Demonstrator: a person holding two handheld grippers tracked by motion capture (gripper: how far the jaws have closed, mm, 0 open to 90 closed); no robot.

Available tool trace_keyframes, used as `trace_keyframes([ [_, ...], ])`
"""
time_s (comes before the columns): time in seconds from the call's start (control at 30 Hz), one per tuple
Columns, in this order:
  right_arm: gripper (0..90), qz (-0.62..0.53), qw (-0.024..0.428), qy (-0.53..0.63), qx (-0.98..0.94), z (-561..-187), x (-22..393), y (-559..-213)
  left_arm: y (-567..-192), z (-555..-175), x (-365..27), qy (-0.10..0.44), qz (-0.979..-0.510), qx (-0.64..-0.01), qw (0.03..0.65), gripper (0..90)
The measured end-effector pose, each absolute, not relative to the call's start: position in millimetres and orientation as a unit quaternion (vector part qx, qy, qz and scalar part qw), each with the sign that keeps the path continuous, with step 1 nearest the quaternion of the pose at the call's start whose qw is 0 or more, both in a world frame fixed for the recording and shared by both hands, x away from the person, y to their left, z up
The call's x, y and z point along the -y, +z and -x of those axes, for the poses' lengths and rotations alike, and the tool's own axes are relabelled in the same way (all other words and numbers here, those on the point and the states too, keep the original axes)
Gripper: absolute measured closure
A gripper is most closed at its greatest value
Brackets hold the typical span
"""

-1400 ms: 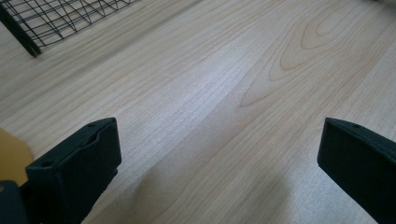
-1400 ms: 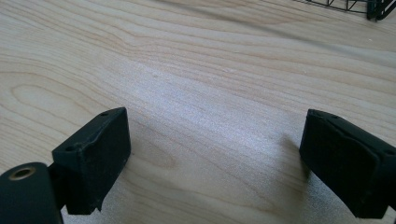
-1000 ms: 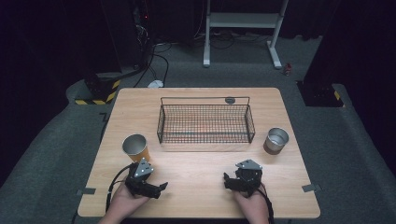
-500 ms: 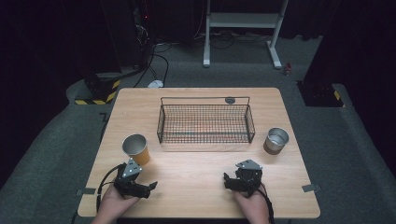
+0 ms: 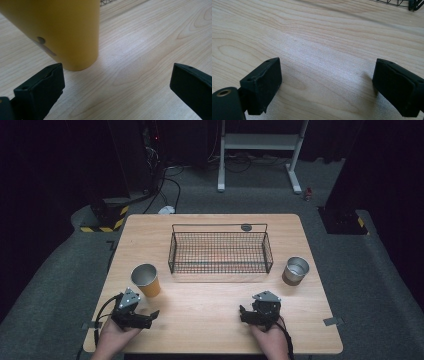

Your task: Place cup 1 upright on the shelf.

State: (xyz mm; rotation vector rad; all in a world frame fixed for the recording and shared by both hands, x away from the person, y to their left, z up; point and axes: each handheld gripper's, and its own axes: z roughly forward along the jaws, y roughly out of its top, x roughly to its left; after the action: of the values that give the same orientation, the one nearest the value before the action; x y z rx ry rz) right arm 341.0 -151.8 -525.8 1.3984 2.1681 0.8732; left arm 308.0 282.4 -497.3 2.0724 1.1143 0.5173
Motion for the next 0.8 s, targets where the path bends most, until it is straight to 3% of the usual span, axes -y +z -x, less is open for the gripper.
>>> trace_keyframes([
  [0.8, 8.7, -0.501, 0.208, 0.314, -0.780, -341.5, 151.9, -525.8, -484.7, -320.3, -301.4, 0.238, -0.755, -0.456, 0.406, 0.5],
])
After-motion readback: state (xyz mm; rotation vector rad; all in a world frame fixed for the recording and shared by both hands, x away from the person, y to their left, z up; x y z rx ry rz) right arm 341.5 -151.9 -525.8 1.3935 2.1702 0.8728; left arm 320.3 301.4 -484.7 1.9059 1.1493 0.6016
